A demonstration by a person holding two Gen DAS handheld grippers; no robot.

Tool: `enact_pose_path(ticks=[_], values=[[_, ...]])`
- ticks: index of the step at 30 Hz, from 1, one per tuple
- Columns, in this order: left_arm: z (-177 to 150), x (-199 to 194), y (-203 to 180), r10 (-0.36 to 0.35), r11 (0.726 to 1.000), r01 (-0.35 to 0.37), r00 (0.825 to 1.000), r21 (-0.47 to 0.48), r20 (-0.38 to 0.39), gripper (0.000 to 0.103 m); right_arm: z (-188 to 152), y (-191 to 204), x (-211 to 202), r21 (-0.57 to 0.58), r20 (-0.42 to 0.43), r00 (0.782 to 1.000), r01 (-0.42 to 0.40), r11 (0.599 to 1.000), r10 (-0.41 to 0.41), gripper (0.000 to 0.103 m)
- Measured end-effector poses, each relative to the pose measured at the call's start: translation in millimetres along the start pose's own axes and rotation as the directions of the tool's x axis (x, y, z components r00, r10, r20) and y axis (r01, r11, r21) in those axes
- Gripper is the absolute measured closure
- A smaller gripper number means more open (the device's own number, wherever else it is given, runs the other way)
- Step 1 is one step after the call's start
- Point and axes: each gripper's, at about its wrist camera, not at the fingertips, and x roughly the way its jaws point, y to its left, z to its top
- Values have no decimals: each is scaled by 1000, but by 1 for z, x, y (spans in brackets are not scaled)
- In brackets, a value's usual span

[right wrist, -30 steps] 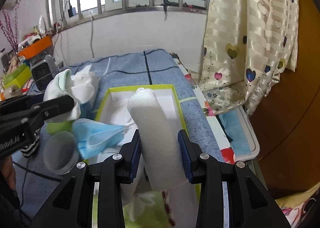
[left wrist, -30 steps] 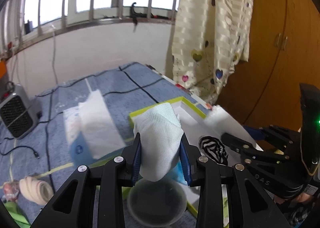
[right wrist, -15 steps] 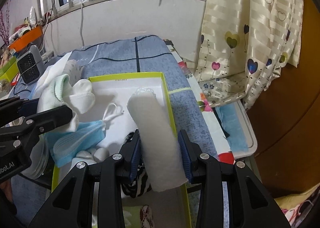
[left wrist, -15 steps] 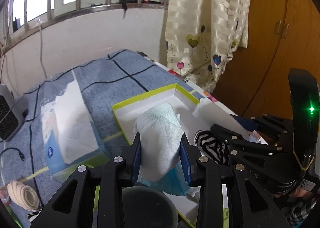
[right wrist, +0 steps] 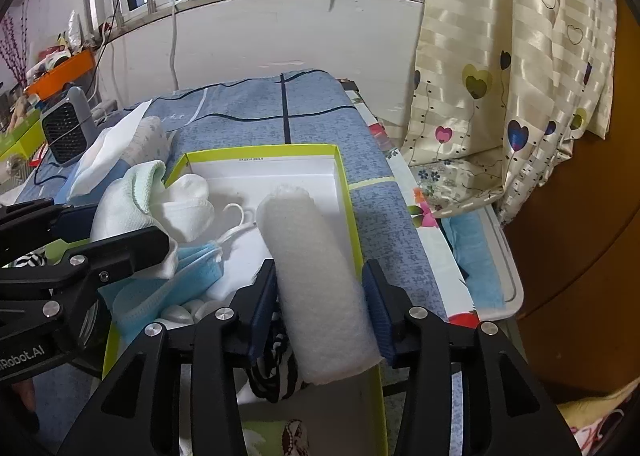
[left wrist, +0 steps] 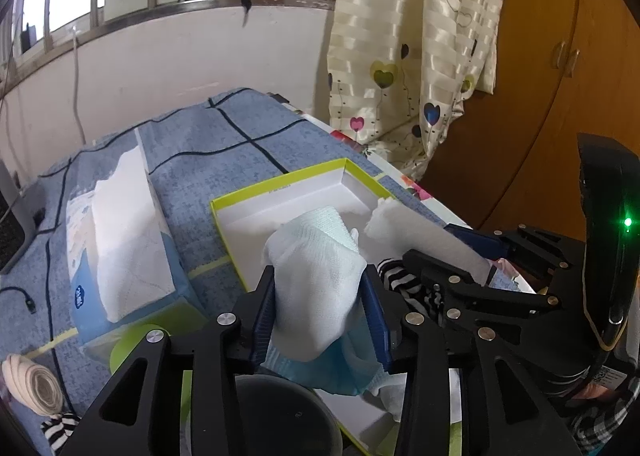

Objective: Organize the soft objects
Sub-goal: 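Open the right gripper to drop the foam roll while the left gripper releases the sock, then move both open grippers from the box back toward the pile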

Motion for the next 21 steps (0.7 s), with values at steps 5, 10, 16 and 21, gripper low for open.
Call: enact_pose_path(ticks=[5, 10, 16, 21], values=[[-1, -2, -1, -1, 1000, 1, 1000, -2, 4, 60, 0, 0, 0, 2, 2, 1000, -3, 1000, 3, 52], [-2, -8, -3, 0, 1000, 0, 1000, -4, 13, 54, 0, 2, -4, 1, 11, 1000, -4, 1000, 4, 45], [-5, -15, -1, 11, 1000, -10, 1000, -6, 15, 51, 0, 3, -10, 4, 21, 1000, 4, 1000, -4, 42], [-8, -25, -1, 20, 1000, -19, 999, -15, 29, 49, -2, 6, -16, 14, 26, 1000, 0, 1000, 0, 39]])
